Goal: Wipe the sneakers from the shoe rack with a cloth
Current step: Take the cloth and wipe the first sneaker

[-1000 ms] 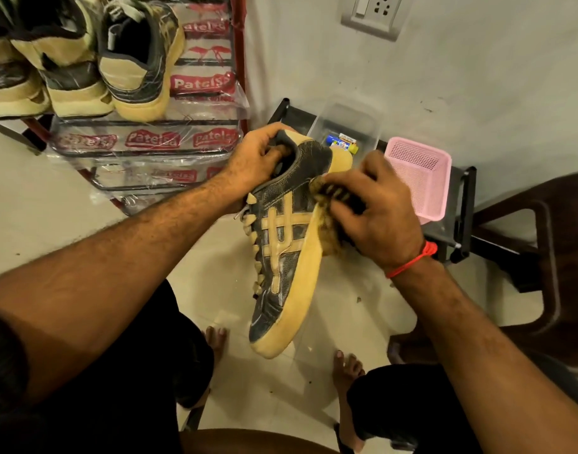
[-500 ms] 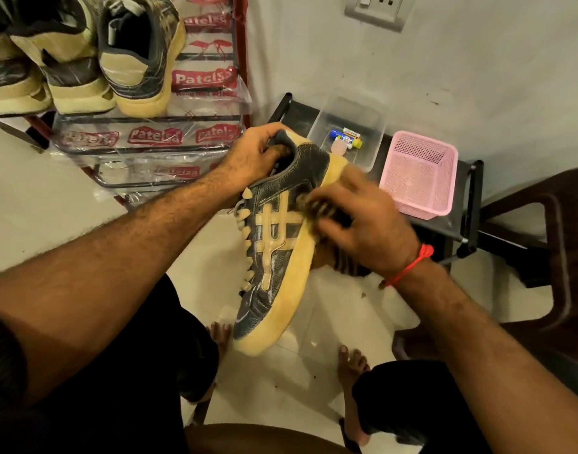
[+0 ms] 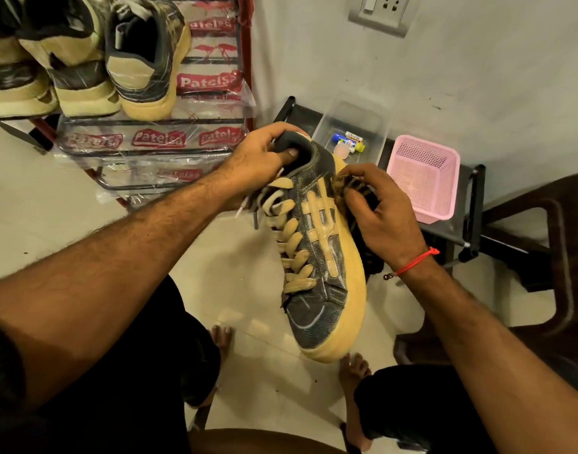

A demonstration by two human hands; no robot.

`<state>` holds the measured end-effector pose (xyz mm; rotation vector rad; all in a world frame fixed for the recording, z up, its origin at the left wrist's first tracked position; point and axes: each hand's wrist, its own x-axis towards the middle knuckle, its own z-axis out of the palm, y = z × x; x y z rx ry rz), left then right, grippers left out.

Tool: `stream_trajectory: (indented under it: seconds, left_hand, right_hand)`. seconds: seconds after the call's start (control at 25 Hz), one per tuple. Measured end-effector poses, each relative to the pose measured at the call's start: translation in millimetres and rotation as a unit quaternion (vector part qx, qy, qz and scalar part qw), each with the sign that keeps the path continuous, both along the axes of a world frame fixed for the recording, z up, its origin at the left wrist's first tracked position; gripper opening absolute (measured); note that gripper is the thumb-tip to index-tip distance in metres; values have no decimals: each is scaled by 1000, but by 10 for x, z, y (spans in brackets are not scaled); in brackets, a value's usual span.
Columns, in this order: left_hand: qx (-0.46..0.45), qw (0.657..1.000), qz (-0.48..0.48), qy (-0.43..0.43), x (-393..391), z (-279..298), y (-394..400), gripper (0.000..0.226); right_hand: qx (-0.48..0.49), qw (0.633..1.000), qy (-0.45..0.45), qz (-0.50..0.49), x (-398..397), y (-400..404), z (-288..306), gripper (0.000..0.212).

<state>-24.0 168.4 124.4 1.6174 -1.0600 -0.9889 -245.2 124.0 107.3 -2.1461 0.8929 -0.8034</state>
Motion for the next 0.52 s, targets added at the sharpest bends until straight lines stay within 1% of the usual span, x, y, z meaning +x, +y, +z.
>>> stream_trajectory:
  seconds: [0.08, 0.16, 0.32, 0.4, 0.44, 0.52]
  left_hand:
    - [0, 999, -36, -10, -21, 40, 27, 32]
    - [-1, 998, -49, -42, -23, 13, 53, 31]
    - [-21, 993, -25, -111, -22, -35, 58, 25]
    - [-21, 995, -18, -98, -2, -8, 60, 19]
    - [-18, 996, -25, -79, 7, 11, 63, 18]
    - [-5, 999, -36, -1, 25, 41, 66, 21]
  right_hand:
    - [27, 1000, 4, -11, -32, -27, -51, 22]
    - [37, 999, 0, -11, -46, -32, -74, 21]
    - [64, 996, -59, -9, 21, 63, -45, 22]
    - [113, 990, -89, 5, 59, 100, -19, 21]
    - [152, 983, -106, 18, 68, 110, -2, 21]
    - [238, 960, -143, 41, 69, 128, 45, 20]
